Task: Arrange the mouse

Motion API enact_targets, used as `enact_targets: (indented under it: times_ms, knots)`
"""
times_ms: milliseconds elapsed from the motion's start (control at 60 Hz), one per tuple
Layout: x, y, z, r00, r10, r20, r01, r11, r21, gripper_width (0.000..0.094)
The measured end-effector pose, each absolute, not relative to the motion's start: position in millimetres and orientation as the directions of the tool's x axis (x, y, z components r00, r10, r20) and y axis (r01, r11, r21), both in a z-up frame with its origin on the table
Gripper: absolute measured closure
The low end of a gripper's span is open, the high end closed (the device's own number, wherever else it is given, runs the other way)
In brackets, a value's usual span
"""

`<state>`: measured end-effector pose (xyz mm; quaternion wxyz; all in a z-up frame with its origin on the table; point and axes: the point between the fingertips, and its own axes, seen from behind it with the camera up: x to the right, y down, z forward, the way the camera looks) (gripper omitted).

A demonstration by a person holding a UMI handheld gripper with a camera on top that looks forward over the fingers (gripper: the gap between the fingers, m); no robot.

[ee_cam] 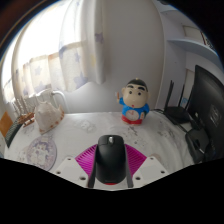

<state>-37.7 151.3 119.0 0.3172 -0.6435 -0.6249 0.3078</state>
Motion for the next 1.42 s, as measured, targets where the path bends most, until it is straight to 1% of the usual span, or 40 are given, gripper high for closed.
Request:
enact_targets:
  times_ms: [83,183,267,350,433,500,600,617,633,700,733,800,933,1033,1133,1233,1417]
  knots:
    - [-44,71,133,-0.03,0.998,-0.064,0.595,-0.033,-0.803,0.0498]
    - [-43,-21,123,-0.088,0.992,-0.087,0.61,-0.015,-0.792,0.0498]
    - [-43,-86,98,-0.117,0.988,-0.098,0.632,-0.002,-0.775,0.0498]
    - [-41,-138,60,-0.119,0.987,-0.104,0.666,0.001,-0.746,0.0498]
    - [-40,-175,17,-0.106,0.988,-0.111,0.708,-0.003,-0.706,0.0497]
    - [-40,-187,-6,-0.097,0.992,-0.079,0.724,0.016,-0.69,0.0479]
    - [-45,-194,-12,-0.064,0.997,-0.035,0.717,0.022,-0.696,0.0413]
    - [-44,-195,-13,-0.058,0.998,-0.035,0.724,0.018,-0.689,0.0387]
    - [-44,-194,-12,-0.048,0.998,-0.035,0.731,0.011,-0.682,0.034]
    - [-40,-190,4,-0.009,1.0,-0.026,0.738,-0.011,-0.675,0.0061]
    - [-37,-184,18,0.015,1.0,-0.006,0.737,-0.015,-0.676,0.0092]
    - [-19,-178,52,0.068,0.998,0.016,0.738,-0.04,-0.674,0.0082]
    - [45,-187,124,0.104,0.995,0.006,0.755,-0.074,-0.652,0.0084]
    - [93,-192,162,0.11,0.994,0.018,0.762,-0.073,-0.643,0.0084]
    - [125,-198,183,0.088,0.995,0.037,0.765,-0.044,-0.642,0.0088]
    - [140,-195,196,0.095,0.994,0.05,0.761,-0.04,-0.647,0.0087]
    - [146,-176,199,0.119,0.989,0.087,0.746,-0.031,-0.665,0.0085]
